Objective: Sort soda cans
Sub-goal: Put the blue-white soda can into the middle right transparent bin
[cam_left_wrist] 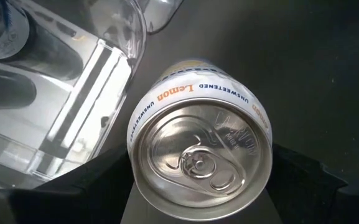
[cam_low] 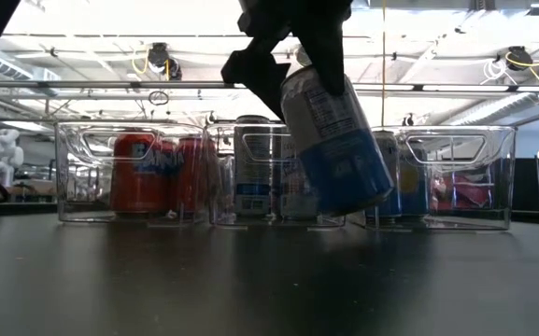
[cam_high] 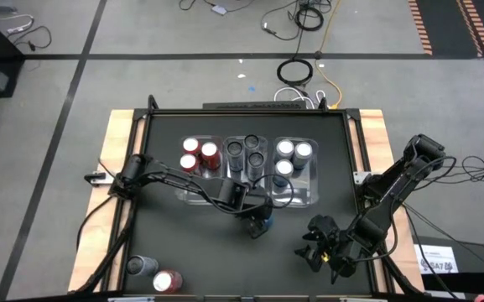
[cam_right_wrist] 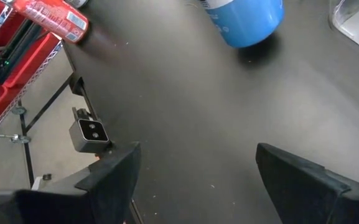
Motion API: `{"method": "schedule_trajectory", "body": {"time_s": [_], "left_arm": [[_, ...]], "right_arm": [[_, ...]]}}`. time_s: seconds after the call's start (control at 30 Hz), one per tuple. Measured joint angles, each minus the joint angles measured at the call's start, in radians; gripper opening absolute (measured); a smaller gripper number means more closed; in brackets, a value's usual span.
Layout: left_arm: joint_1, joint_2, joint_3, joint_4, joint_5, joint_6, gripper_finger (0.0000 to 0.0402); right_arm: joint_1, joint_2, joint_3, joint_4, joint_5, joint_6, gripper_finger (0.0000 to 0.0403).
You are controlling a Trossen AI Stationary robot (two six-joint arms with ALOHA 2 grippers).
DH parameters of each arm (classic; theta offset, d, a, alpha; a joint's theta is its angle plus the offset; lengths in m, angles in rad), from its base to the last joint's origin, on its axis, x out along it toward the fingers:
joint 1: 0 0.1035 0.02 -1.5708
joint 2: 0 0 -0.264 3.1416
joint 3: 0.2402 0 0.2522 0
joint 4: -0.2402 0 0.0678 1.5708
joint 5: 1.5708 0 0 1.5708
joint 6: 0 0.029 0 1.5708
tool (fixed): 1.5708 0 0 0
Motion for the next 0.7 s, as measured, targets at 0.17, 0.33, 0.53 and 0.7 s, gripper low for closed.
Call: {"method": "schedule_trajectory", "body": {"time_s": [0.17,0.33,0.53,0.7], "left_arm": [[0.000,0.000,0.000,0.001,0.001,0.000,0.0322],[0.000,0.000,0.000,-0.018,0.004,0.000,0.0322],[0.000,0.000,0.000,-0.107,0.008,-0.024,0.0322],[0.000,0.000,0.000,-0.140,0.025,-0.035,0.0322]], "right_arm": [[0.000,0.011,0.000,0.004,0.060,-0.001,0.0311],[-0.023,0.063,0.000,0.026,0.153,-0.045,0.0311],[-0.094,0.108,0.000,0.128,0.158,-0.274,0.0311],[-0.164,0.127,0.000,0.299,0.159,-0.481,0.0311]]}}
